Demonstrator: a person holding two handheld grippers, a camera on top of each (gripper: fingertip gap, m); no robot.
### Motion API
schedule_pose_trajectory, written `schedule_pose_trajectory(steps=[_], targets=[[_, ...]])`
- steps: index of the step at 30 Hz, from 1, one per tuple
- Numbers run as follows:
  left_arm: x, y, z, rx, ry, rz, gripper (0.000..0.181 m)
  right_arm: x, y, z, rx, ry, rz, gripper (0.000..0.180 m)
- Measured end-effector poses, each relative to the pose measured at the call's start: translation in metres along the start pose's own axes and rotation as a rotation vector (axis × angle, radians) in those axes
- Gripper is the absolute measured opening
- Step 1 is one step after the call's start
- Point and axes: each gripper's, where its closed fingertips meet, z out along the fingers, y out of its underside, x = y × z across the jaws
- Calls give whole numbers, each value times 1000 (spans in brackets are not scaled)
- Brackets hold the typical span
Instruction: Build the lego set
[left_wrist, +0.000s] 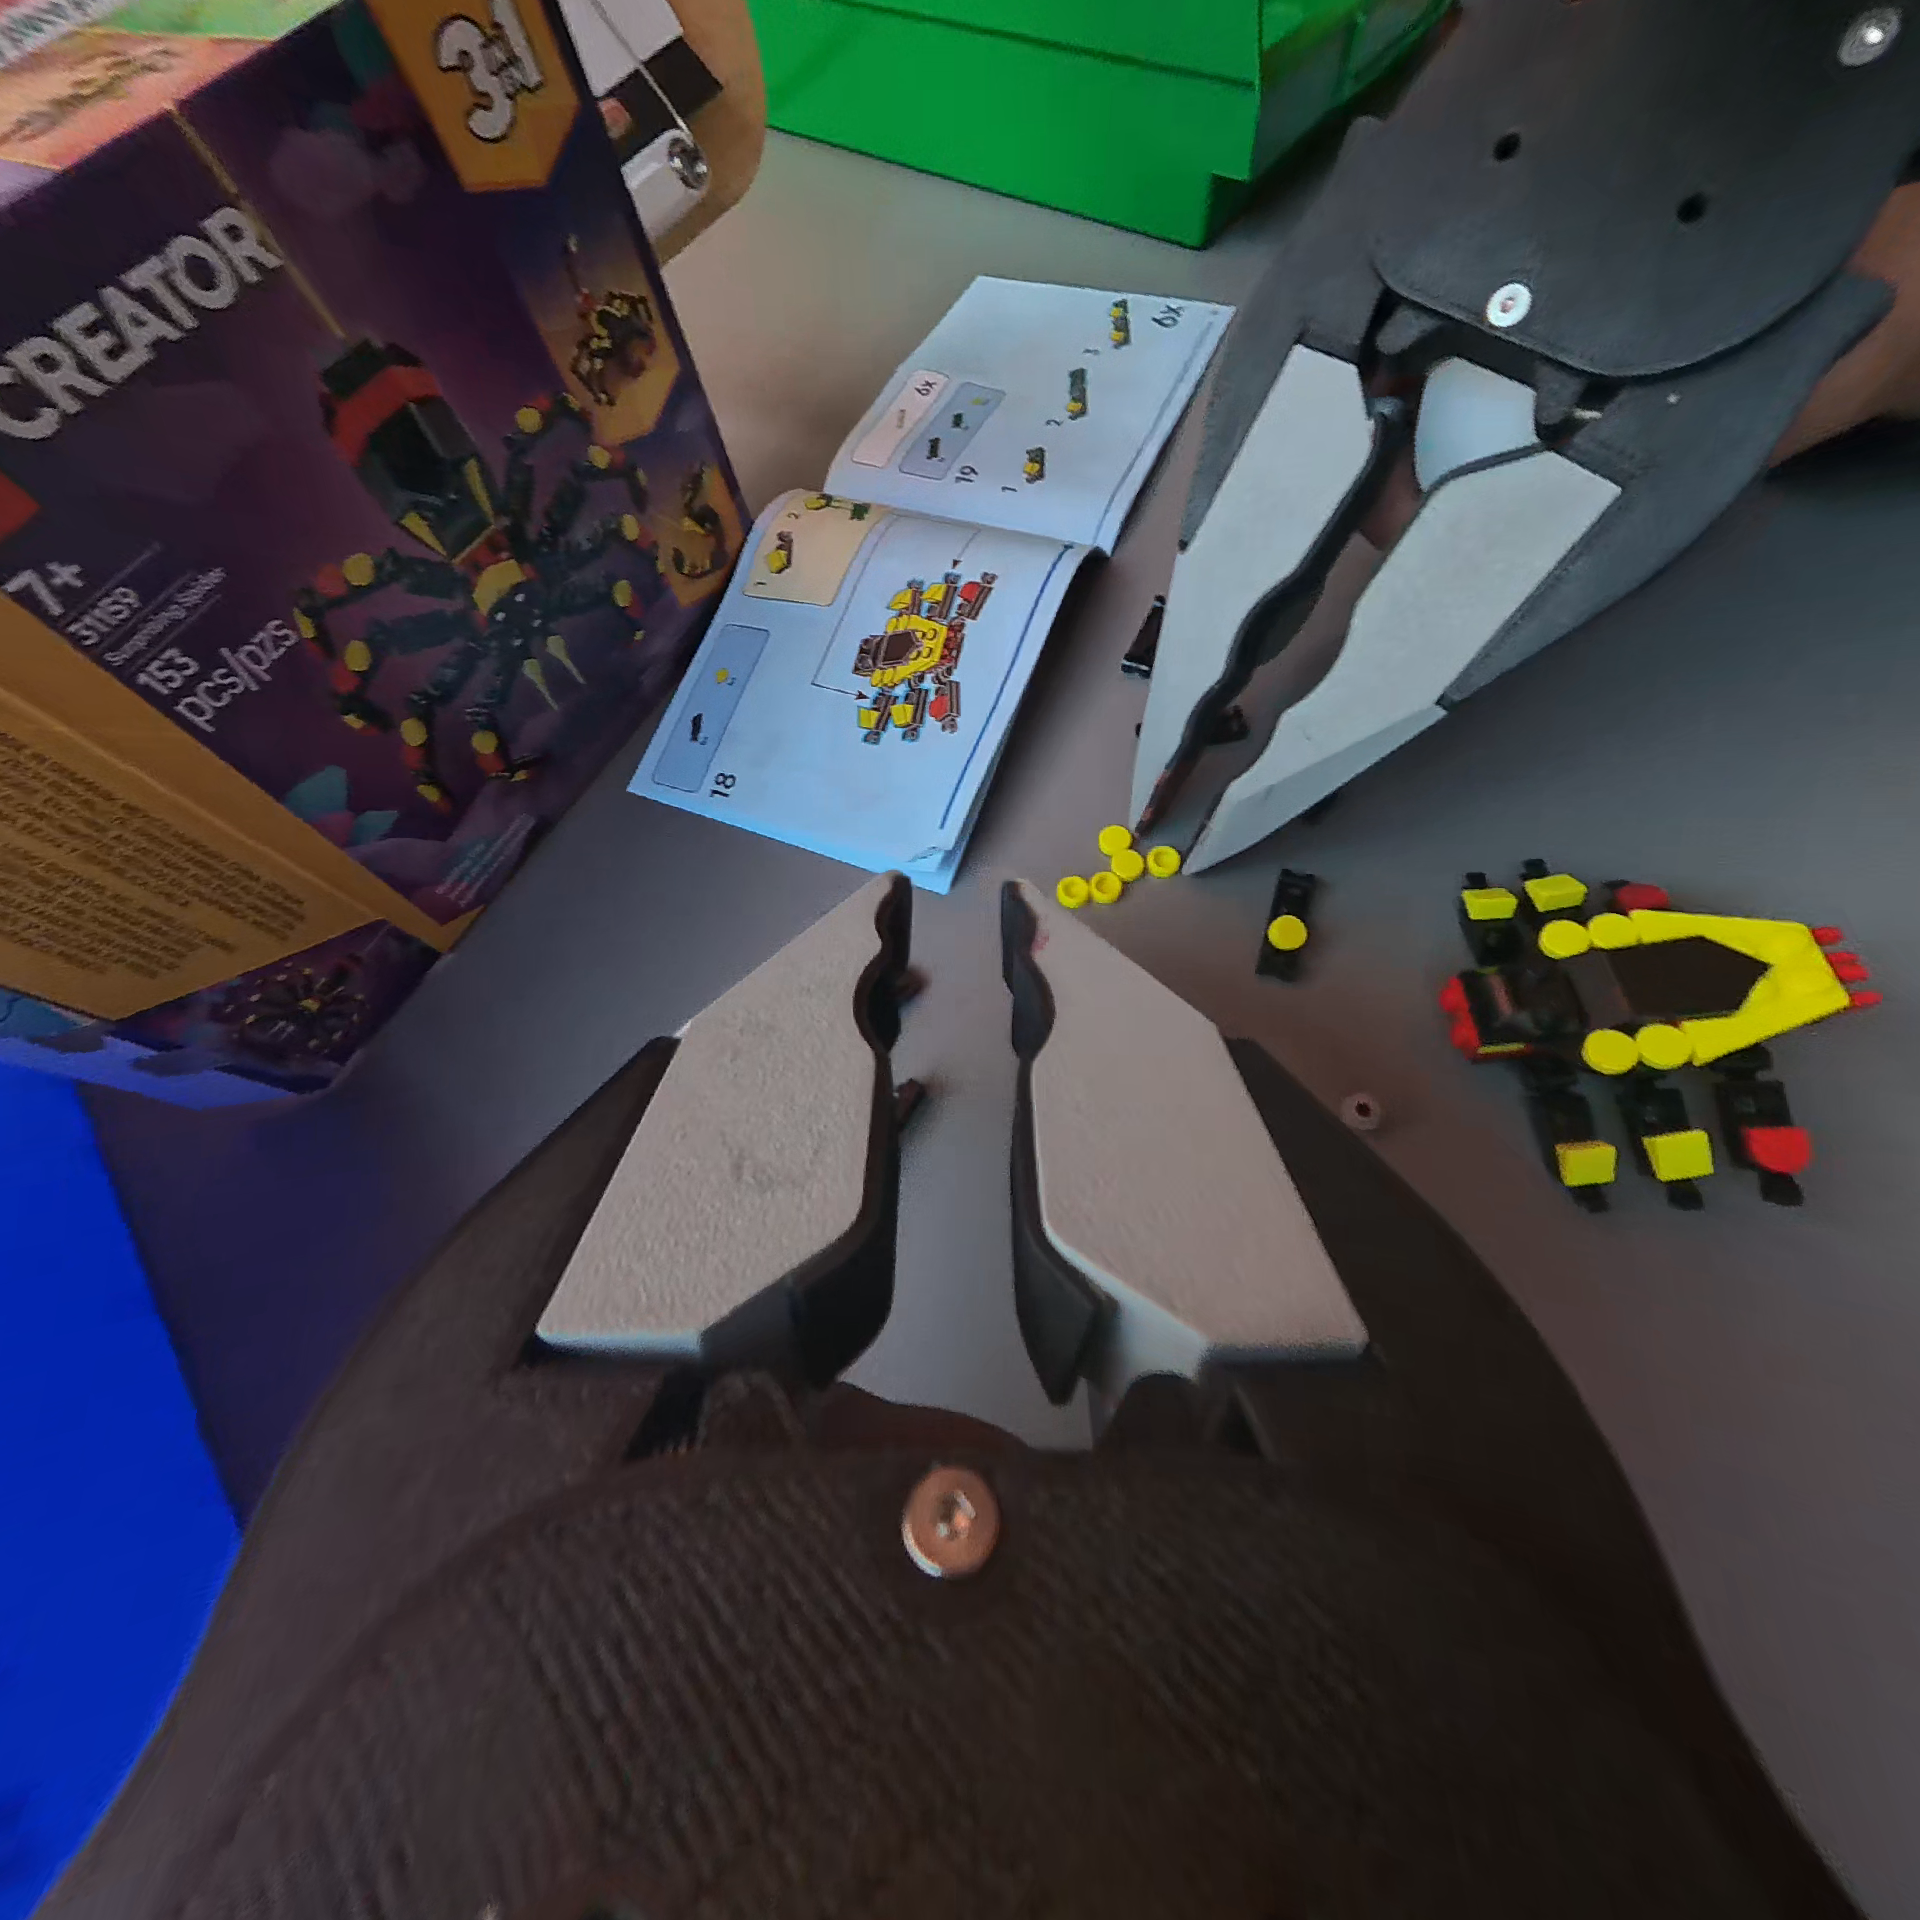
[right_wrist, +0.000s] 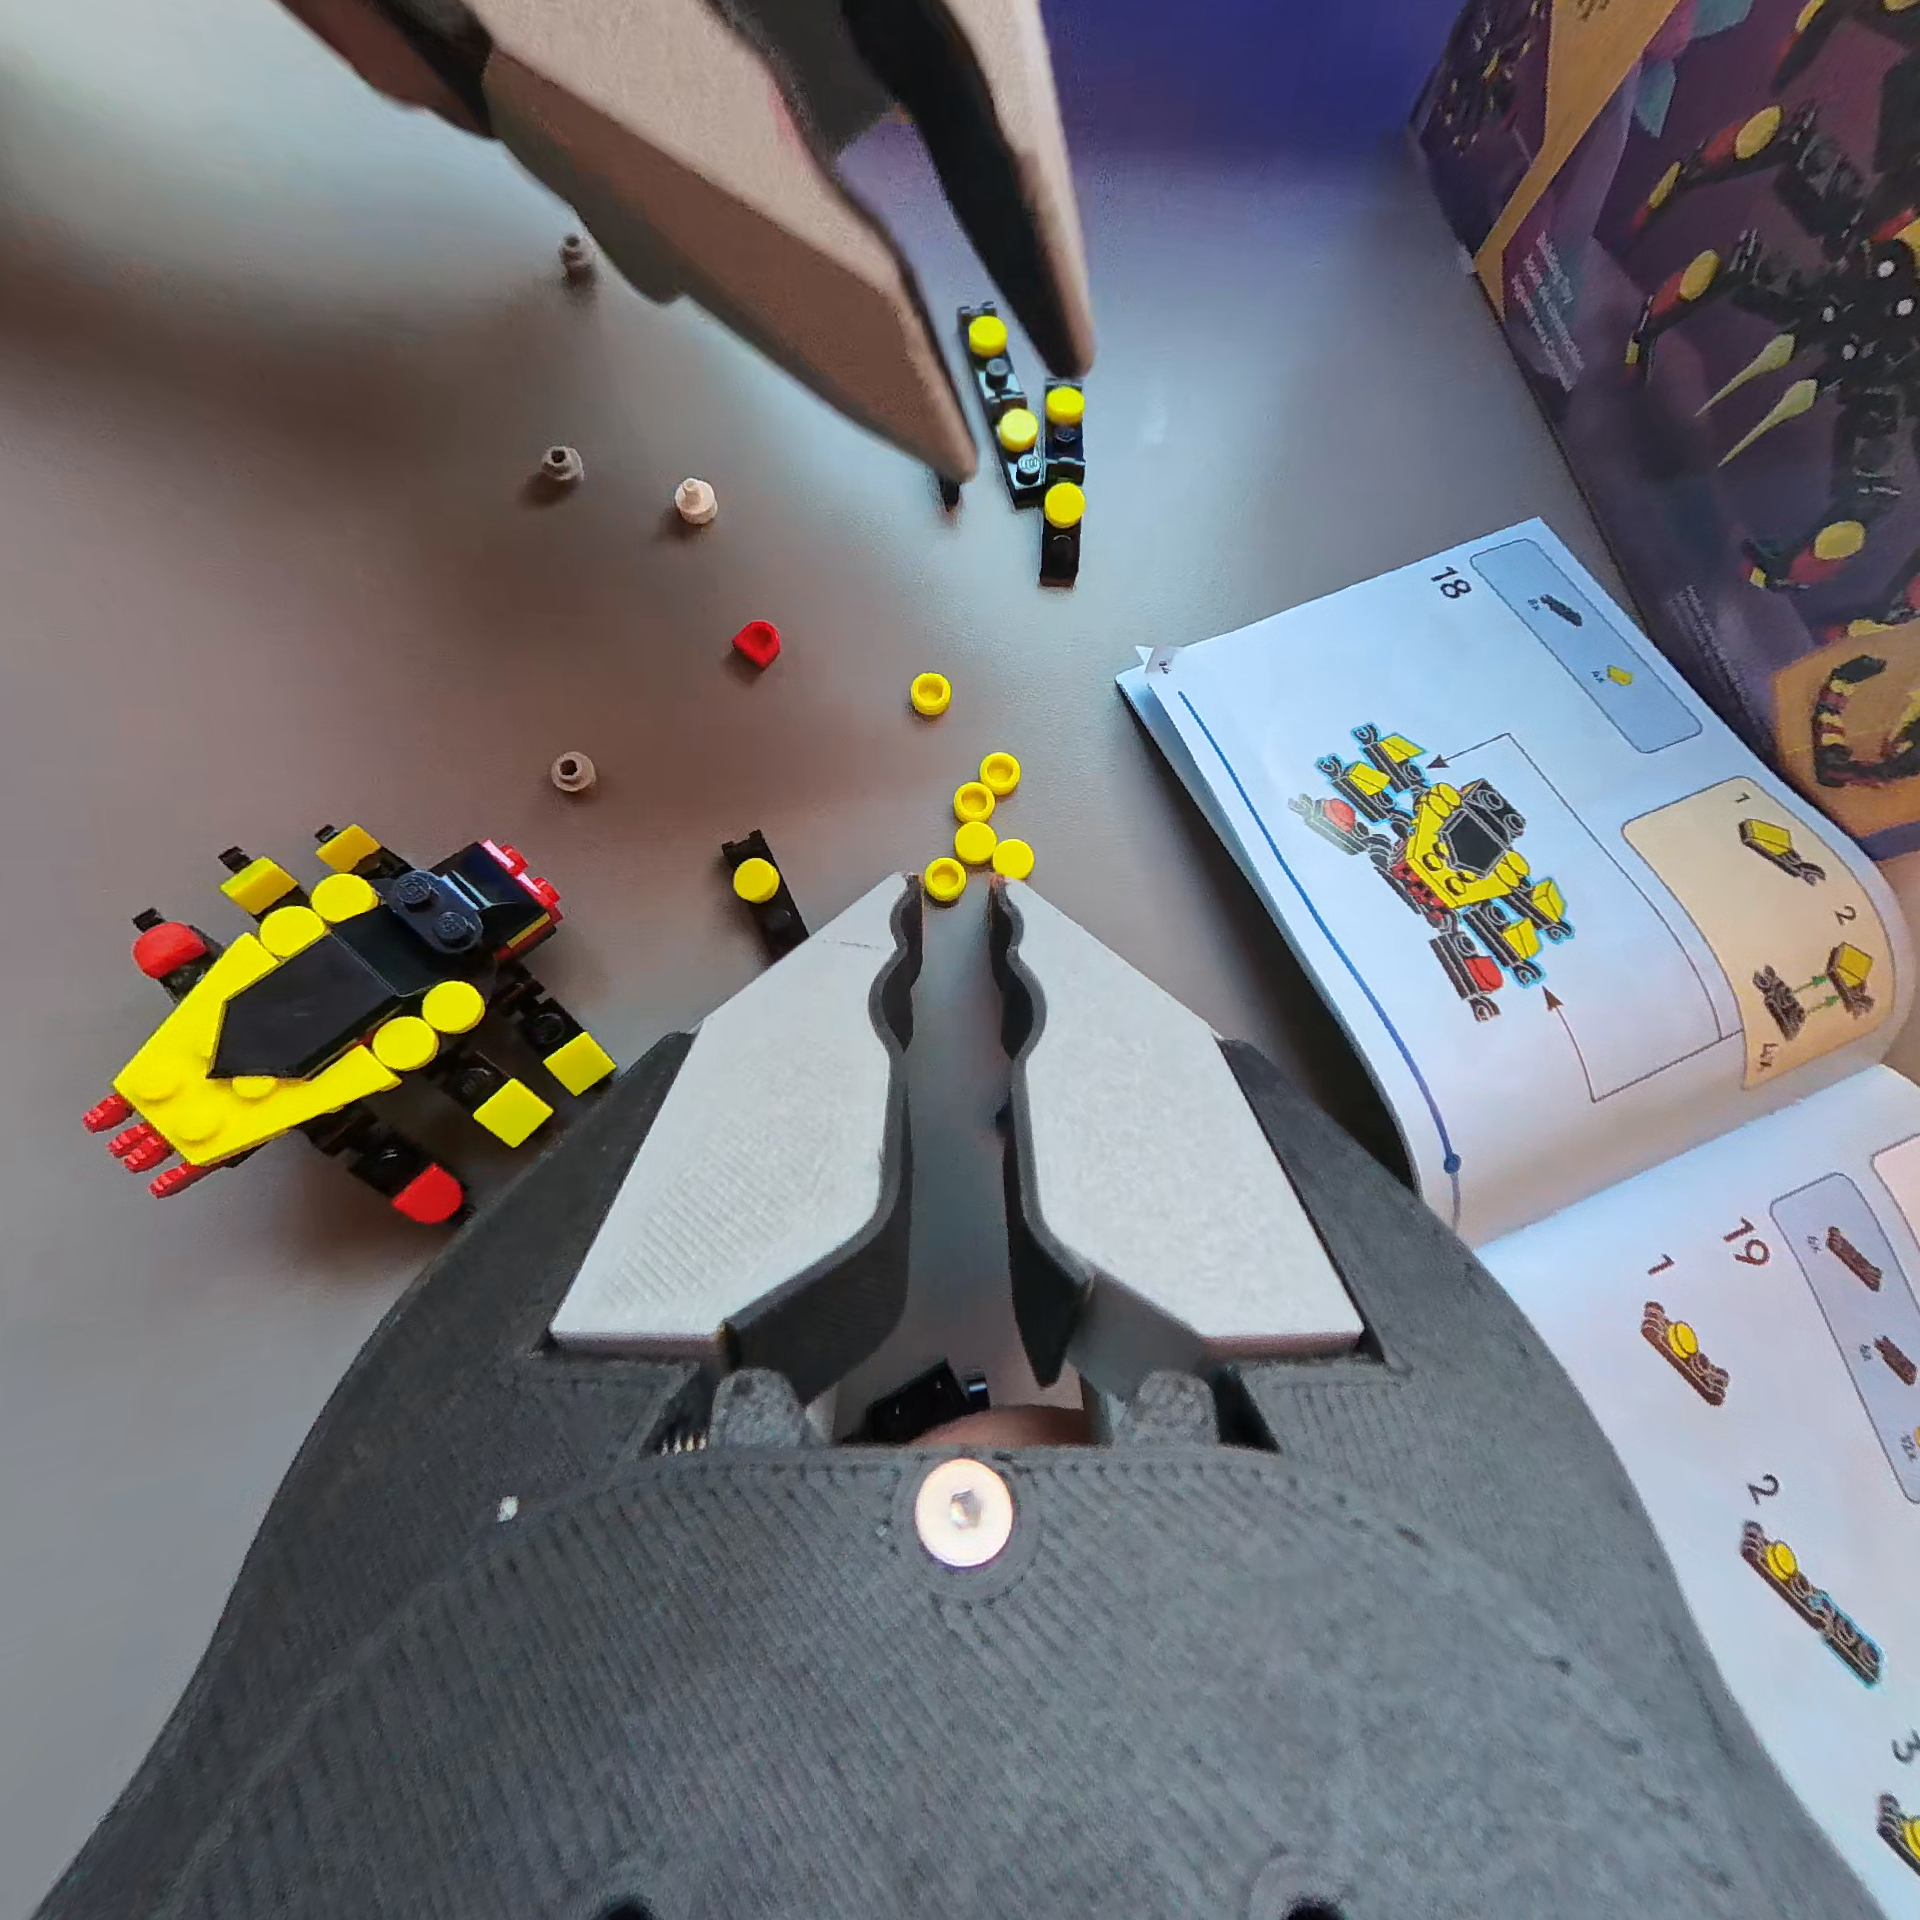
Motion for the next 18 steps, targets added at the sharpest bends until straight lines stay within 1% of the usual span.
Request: schedule_pose_trajectory(steps=[1, 9, 12, 15, 18], targets=[[4, 2, 2, -12, 12, 14, 15, 0, 0, 0, 2, -1, -1, 9], [36, 13, 13, -70, 86, 193, 16, -3, -2, 2, 17, -7, -16, 5], [40, 12, 16, -62, 50, 311, 17, -6, -7, -3, 56, -51, 28, 4], [50, 5, 16, -2, 26, 461, 17, -8, -16, -13, 124, -118, 98, 4], [56, -8, 13, 86, -7, 543, 12, -12, -23, -23, 183, -195, 150, 4]])
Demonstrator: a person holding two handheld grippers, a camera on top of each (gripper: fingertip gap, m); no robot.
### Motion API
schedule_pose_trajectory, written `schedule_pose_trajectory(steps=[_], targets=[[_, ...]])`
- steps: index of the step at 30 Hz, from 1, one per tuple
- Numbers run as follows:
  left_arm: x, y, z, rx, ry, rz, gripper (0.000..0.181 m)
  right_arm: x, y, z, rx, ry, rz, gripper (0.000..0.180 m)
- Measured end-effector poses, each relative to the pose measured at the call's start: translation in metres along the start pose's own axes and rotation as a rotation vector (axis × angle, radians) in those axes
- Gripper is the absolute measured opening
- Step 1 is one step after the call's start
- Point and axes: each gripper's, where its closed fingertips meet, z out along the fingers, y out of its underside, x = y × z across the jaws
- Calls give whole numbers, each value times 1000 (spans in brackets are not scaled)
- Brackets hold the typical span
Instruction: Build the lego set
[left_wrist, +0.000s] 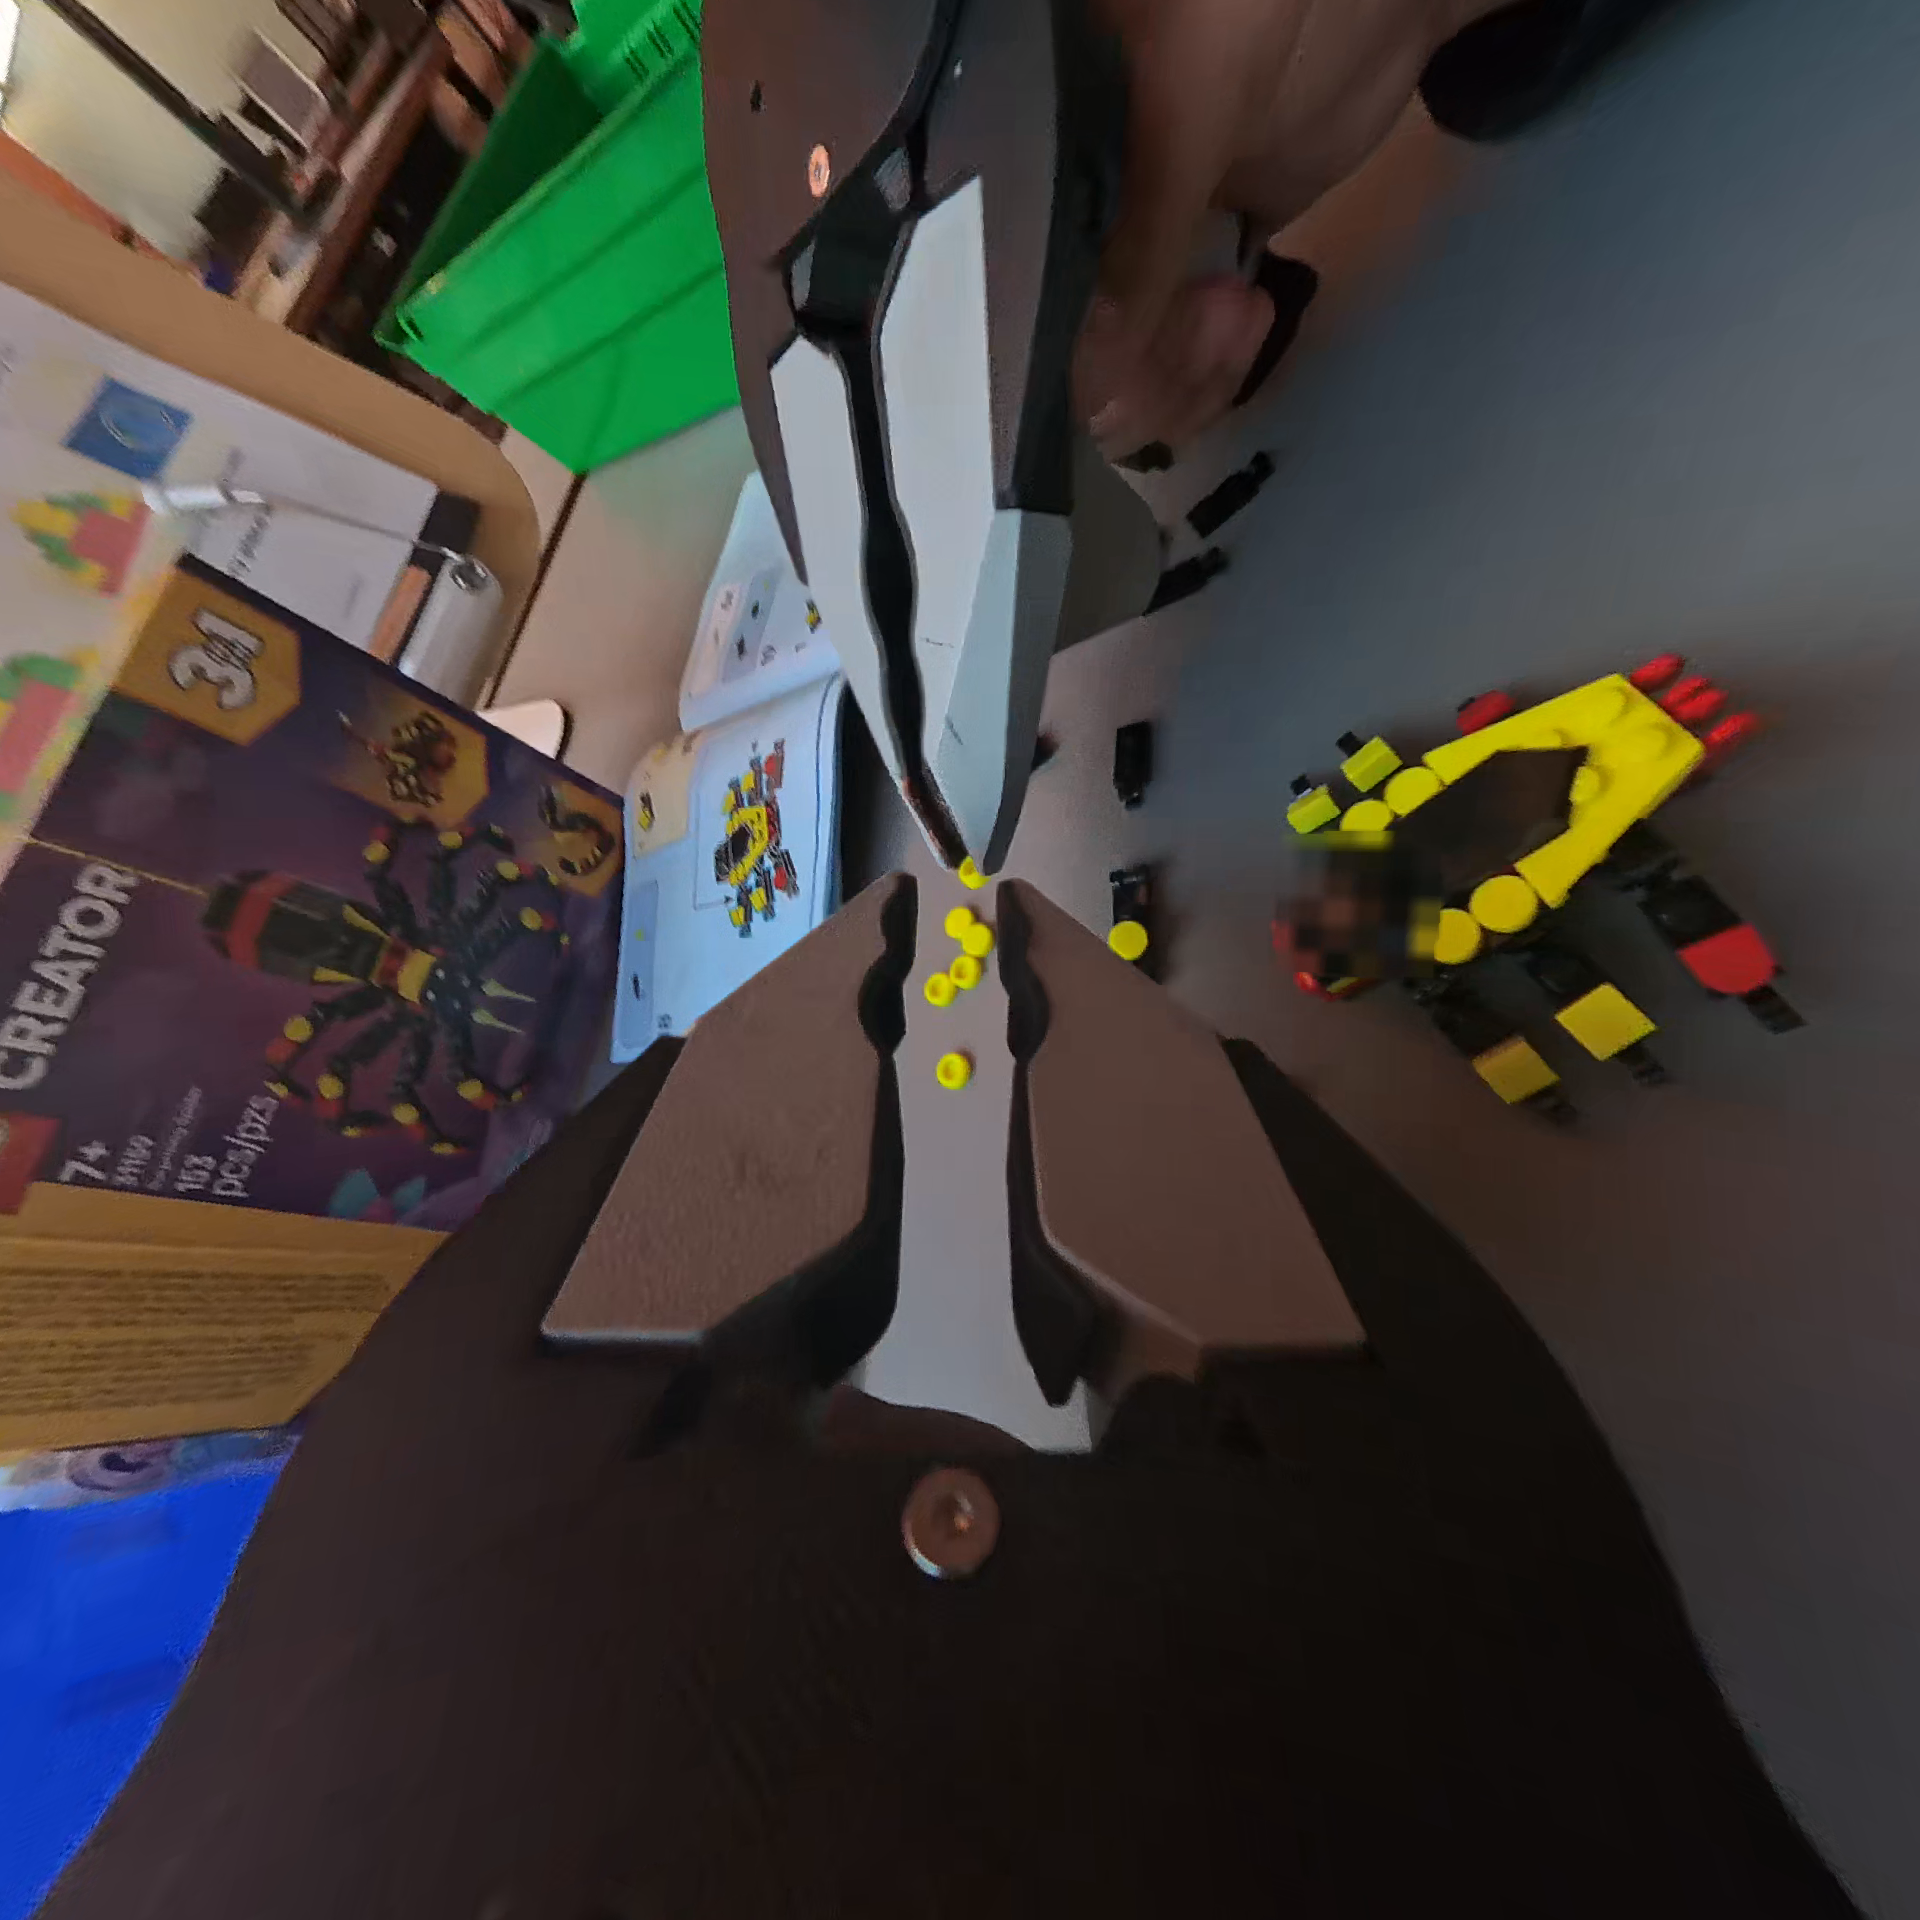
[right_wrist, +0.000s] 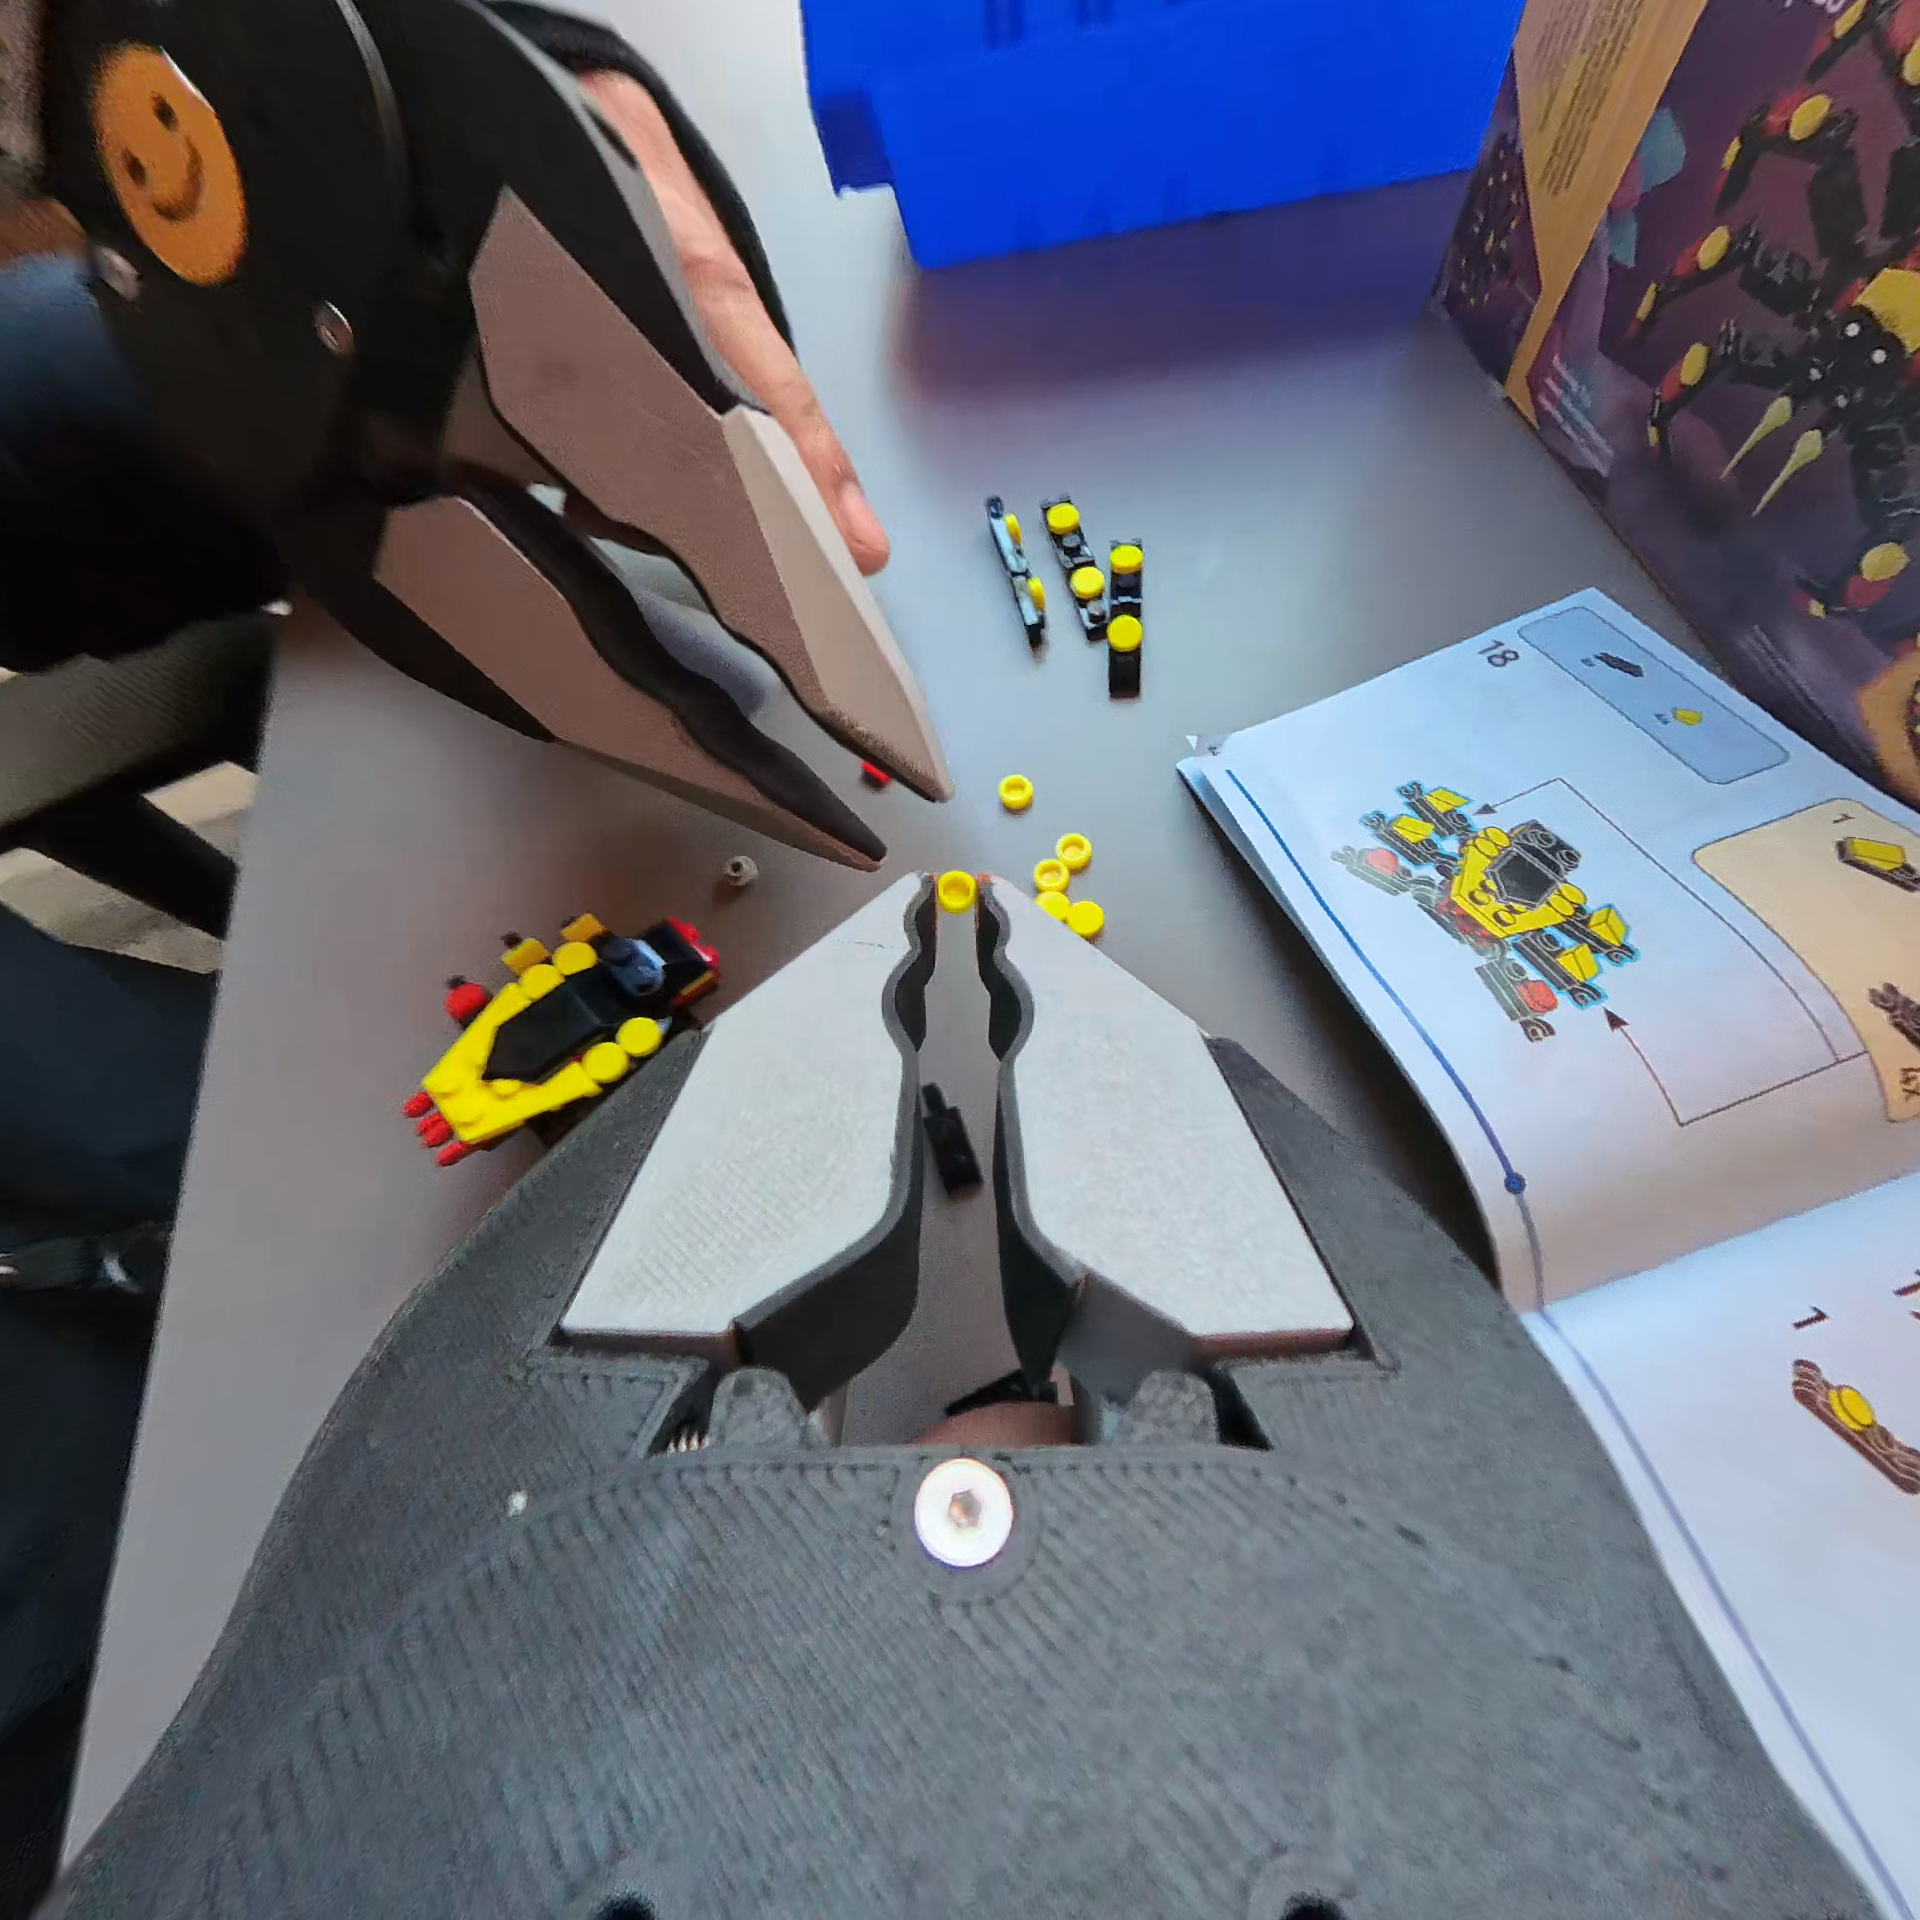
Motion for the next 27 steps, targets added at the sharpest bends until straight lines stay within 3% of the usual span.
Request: schedule_pose_trajectory(steps=[18, 27], targets=[[1, -31, -14, 184, -26, 59, 1, -31, -24, -24, 158, -323, 197, 4], [-2, -35, -15, 209, -55, 58, 0, -31, -27, -29, 190, -387, 289, 4]])
